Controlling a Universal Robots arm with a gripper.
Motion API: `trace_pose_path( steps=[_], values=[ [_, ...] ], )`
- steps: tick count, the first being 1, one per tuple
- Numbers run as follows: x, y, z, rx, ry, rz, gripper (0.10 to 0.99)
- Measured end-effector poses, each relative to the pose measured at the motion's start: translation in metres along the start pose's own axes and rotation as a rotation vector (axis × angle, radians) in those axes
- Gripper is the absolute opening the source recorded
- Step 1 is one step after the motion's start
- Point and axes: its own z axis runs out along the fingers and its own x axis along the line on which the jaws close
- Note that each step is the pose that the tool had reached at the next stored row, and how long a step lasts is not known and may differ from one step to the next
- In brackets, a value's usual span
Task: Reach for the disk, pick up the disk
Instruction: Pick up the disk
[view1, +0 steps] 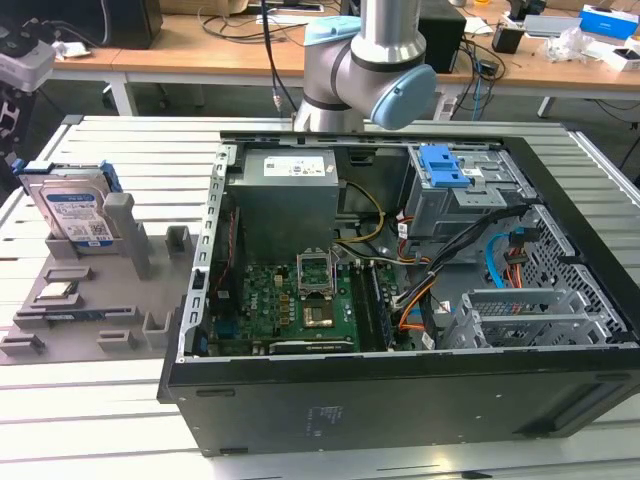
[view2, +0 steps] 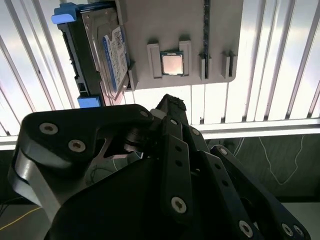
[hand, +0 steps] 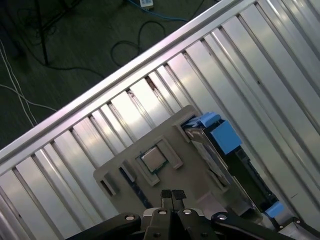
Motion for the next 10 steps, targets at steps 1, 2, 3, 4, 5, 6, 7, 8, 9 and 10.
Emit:
trace_pose_path(
  steps=[1, 2, 3, 4, 5, 6, 7, 8, 9, 10],
  values=[
    [0.0000, 0.0000, 0.0000, 0.000, 0.0003, -0.006, 0.106],
    [0.0000, 0.0000, 0.0000, 0.000, 0.0006, -0.015, 0.106],
    [0.0000, 0.0000, 0.0000, 0.000, 0.0008, -0.022, 0.106],
    [0.0000, 0.0000, 0.0000, 0.000, 0.0012, -0.032, 0.106],
    [0.0000, 0.0000, 0.0000, 0.000, 0.0014, -0.038, 0.106],
    [0.0000, 0.0000, 0.0000, 0.000, 0.0018, -0.048, 0.106],
    [0.0000, 0.0000, 0.0000, 0.000, 0.0021, -0.055, 0.106],
    [0.0000, 0.0000, 0.0000, 0.000, 0.0024, -0.063, 0.106],
    [0.0000, 0.0000, 0.0000, 0.000, 0.0027, -0.071, 0.106],
    [0.0000, 0.0000, 0.0000, 0.000, 0.0029, -0.077, 0.106]
  ],
)
